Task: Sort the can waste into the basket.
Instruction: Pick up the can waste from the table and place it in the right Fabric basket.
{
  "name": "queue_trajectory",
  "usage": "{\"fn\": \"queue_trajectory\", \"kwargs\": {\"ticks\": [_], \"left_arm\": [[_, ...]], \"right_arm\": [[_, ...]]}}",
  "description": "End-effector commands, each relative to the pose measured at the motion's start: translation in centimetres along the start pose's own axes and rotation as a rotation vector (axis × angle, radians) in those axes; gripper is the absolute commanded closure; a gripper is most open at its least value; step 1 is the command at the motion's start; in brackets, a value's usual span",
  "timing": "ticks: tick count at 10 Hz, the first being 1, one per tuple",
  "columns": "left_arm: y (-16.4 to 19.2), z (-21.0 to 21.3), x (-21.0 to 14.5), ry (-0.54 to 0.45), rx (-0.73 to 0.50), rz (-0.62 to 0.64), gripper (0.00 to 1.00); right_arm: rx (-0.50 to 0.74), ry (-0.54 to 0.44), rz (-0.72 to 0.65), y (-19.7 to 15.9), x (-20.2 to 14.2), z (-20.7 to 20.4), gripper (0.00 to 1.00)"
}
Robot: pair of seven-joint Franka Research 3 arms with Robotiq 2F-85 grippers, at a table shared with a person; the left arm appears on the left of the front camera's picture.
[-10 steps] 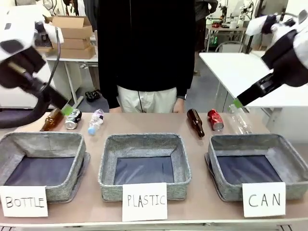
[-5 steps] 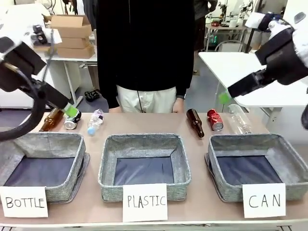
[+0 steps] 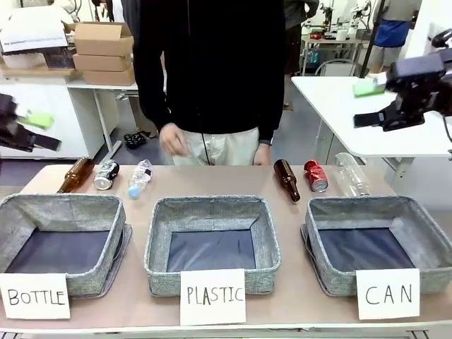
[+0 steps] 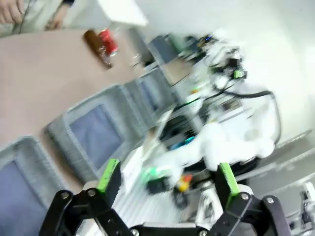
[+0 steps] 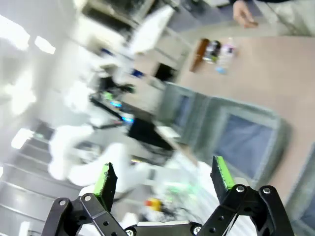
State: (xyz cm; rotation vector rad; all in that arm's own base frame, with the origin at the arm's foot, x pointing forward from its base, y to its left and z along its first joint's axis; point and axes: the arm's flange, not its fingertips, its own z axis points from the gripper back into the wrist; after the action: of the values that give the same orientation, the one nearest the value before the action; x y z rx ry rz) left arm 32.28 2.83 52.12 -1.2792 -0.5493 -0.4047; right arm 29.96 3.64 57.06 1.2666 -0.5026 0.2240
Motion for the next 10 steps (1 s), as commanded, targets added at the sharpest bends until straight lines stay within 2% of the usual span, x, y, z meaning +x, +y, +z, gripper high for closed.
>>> {"fn": "queue_trajectory", "kwargs": {"ticks": [1, 2, 3, 10], "left_arm": [[-0.2, -2.3, -3.3, -0.421, -0.268, 0.304, 0.00], [-0.4, -3.6, -2.5, -0.260, -0.020, 0.344, 0.00], [0.5, 1.0, 0.2, -0.107, -0.102, 0.097, 0.00], [0.5, 1.0, 0.2, -0.107, -0.102, 0.097, 0.00]], "right_arm": [[0.239, -0.278, -0.574, -3.2, -3.2, -1.2, 0.00], [0.000, 0.000, 0.000, 0.0, 0.0, 0.0, 0.00], [0.000, 0.000, 0.000, 0.0, 0.0, 0.0, 0.00], [0.000, 0.000, 0.000, 0.0, 0.0, 0.0, 0.00]]}}
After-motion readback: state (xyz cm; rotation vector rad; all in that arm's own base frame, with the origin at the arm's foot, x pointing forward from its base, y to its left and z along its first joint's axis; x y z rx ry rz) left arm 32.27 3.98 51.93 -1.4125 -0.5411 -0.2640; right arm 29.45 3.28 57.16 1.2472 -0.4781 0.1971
